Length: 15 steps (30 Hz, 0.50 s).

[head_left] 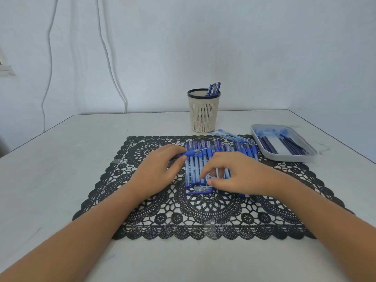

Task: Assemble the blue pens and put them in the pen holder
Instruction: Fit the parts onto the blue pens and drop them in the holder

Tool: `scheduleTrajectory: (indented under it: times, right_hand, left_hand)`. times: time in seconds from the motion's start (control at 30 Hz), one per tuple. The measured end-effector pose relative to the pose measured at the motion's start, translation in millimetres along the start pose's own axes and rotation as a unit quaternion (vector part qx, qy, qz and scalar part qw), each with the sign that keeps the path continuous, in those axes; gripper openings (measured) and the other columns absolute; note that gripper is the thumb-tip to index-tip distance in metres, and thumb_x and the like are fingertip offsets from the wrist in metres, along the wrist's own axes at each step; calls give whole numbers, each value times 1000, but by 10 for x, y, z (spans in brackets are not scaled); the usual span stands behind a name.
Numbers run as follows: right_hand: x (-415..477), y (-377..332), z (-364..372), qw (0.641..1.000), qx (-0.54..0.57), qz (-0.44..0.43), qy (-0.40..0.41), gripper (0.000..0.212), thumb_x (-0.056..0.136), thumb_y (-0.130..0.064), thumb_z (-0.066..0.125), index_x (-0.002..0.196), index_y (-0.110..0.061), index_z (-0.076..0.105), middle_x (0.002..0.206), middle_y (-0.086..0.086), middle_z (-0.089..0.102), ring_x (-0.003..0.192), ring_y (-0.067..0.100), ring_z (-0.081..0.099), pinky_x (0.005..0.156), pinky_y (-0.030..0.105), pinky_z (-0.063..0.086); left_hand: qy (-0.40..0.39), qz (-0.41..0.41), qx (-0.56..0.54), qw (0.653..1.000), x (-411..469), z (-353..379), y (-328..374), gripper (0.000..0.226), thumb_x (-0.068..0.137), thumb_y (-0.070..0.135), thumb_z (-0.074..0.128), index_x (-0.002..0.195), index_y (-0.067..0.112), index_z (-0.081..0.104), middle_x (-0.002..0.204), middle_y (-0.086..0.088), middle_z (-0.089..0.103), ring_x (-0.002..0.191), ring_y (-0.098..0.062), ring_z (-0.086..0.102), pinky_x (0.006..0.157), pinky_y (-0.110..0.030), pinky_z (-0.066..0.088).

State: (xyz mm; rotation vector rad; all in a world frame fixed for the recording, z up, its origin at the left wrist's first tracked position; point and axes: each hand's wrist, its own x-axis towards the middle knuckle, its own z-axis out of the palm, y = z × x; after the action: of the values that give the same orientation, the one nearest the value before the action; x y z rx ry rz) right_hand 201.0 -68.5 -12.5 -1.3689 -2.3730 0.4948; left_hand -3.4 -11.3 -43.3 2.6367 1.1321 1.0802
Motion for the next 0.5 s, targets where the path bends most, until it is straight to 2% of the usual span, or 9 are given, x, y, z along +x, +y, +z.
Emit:
scheduleTrajectory:
  times: [0.13,0.27,0.37,0.5]
  right_hand:
    - [19,-11,33,999,-31,-6,-2,10,88,-25,60,93,-29,67,86,-17,51,78,-2,52,78,14,41]
    - [26,-31,30,999,-27,-1,26,12,89,-21,59,96,-23,68,82,-20,54,78,-4,54,75,9,42]
    - [33,-18,-2,994,28,39,102,11,89,-21,59,95,-22,67,82,-17,60,75,-6,54,67,1,40]
    - [60,43,-41,960,101,85,248,8,88,-20,61,90,-23,68,78,-16,62,72,-5,55,64,-2,38]
  left_hand:
    - [-1,3,0,1000,-3,2,9,24,91,24,53,110,12,63,92,12,58,80,6,52,75,-2,36]
    - [-4,3,1,1000,-8,-1,5,25,91,26,52,110,13,62,92,13,58,80,3,52,75,-3,37]
    - [-4,-3,-2,1000,-7,-4,5,22,92,22,54,111,13,62,92,14,58,83,8,52,74,-3,36]
    - [-10,-2,-4,1000,-4,-7,18,23,92,22,53,111,13,62,91,14,57,83,10,50,74,-2,36]
